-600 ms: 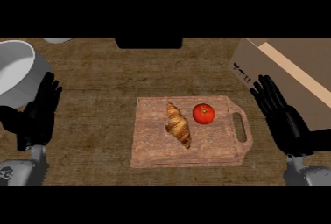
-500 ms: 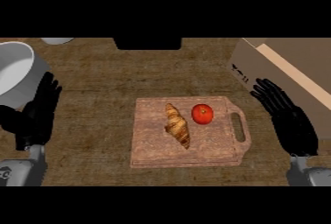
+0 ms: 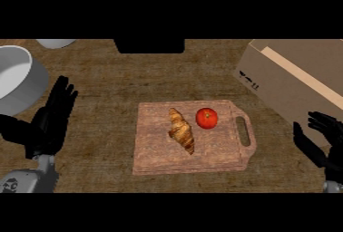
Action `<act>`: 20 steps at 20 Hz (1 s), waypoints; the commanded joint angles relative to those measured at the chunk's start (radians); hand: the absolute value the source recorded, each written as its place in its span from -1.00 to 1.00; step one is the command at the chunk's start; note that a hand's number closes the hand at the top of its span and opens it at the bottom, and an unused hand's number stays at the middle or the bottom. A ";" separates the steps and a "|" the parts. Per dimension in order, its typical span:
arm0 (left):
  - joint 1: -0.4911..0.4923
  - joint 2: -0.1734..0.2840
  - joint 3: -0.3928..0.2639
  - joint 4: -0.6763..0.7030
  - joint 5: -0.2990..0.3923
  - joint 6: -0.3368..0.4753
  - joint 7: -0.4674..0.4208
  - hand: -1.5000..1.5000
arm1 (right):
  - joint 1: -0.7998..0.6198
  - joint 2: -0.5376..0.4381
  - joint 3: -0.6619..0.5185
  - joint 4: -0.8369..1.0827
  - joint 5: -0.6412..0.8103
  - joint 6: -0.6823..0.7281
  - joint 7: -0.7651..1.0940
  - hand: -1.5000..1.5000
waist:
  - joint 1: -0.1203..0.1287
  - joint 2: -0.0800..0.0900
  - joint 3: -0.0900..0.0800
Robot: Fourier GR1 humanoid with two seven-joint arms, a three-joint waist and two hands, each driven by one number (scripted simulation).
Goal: Pick the tomato from the cutting board and place it in the cardboard box
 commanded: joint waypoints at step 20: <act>-0.018 -0.023 0.020 -0.041 -0.004 -0.020 0.057 0.00 | -0.286 -0.243 0.326 -0.488 0.209 0.430 1.010 -1.00 | 0.017 -0.001 0.002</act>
